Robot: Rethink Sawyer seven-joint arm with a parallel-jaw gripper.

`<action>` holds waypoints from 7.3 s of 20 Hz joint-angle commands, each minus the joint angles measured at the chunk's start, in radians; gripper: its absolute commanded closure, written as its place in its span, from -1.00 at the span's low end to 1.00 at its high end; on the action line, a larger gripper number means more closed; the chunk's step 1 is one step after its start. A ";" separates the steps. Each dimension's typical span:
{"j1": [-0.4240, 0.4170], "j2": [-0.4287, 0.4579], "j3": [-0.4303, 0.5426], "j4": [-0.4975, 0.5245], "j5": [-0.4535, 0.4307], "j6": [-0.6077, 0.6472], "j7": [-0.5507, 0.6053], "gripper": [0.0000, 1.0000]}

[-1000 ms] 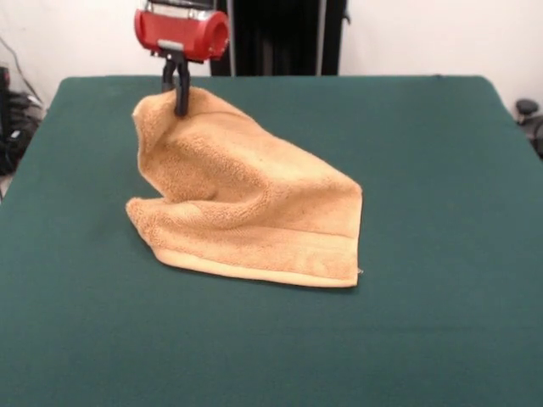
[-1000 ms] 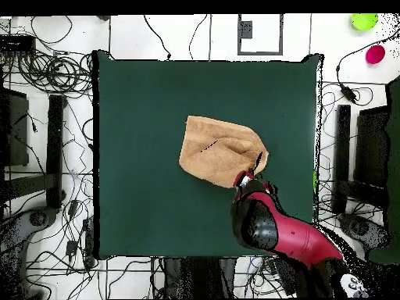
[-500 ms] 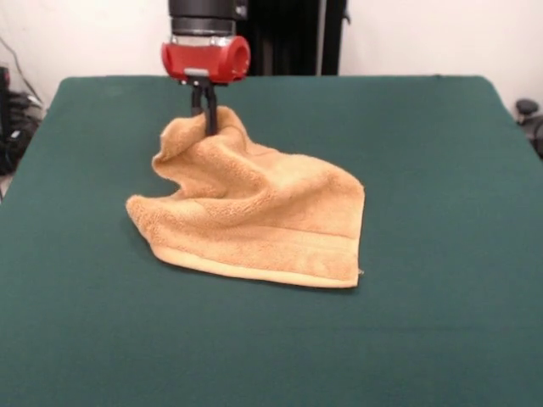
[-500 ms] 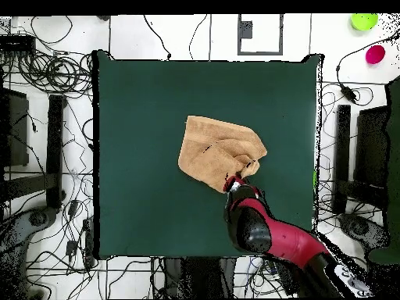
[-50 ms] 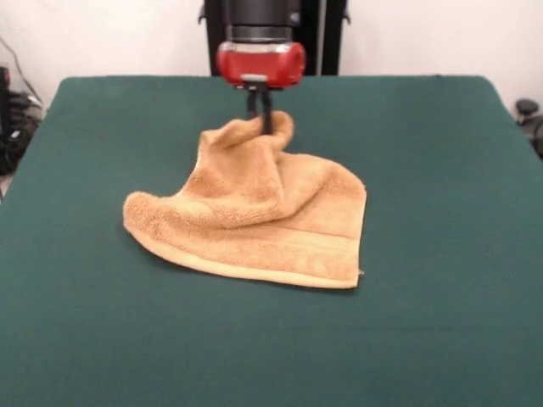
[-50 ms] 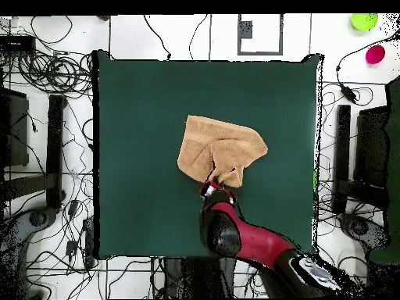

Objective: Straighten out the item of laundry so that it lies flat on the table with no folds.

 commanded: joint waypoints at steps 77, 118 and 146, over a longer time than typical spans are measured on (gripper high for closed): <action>0.118 0.159 -0.270 0.061 0.029 -0.455 0.337 -1.00; 0.347 -0.377 -0.292 -0.285 0.027 0.836 0.159 -1.00; 0.382 -0.257 -0.079 -0.155 0.279 0.506 0.363 -1.00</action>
